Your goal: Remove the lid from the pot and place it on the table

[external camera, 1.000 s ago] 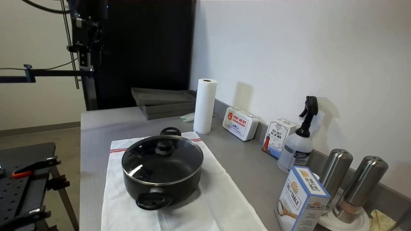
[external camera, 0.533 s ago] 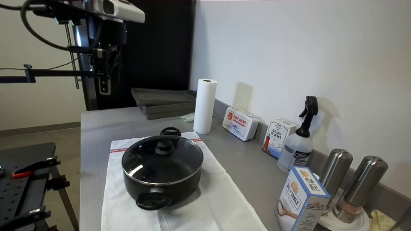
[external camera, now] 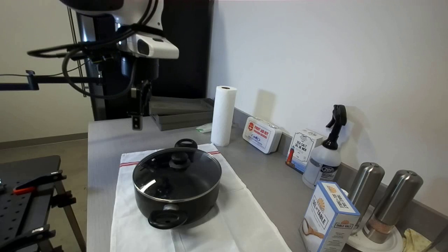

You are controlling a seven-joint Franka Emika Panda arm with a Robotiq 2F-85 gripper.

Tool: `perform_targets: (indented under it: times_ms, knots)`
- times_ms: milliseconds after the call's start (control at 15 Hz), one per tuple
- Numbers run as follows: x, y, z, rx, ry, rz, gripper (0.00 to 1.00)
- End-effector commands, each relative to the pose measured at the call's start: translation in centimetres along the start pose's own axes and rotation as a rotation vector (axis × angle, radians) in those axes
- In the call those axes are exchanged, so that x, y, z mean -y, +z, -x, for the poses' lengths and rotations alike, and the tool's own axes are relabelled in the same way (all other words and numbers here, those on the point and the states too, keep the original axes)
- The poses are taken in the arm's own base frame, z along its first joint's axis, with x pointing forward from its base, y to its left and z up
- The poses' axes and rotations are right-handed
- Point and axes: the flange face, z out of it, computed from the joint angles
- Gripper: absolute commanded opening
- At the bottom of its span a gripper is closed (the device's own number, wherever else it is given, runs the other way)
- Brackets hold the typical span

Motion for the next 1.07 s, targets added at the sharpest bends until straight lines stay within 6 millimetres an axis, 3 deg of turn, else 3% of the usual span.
perform_targets:
  times_ms: [0, 467, 1000]
  knots:
    - [0.0, 2.0, -2.2, -0.004, -0.009, 0.019, 1.00]
    - [-0.2, 5.4, -4.7, -0.016, -0.021, 0.043, 1.00]
    - [-0.7, 7.6, -7.0, -0.052, 0.006, 0.025, 1.00]
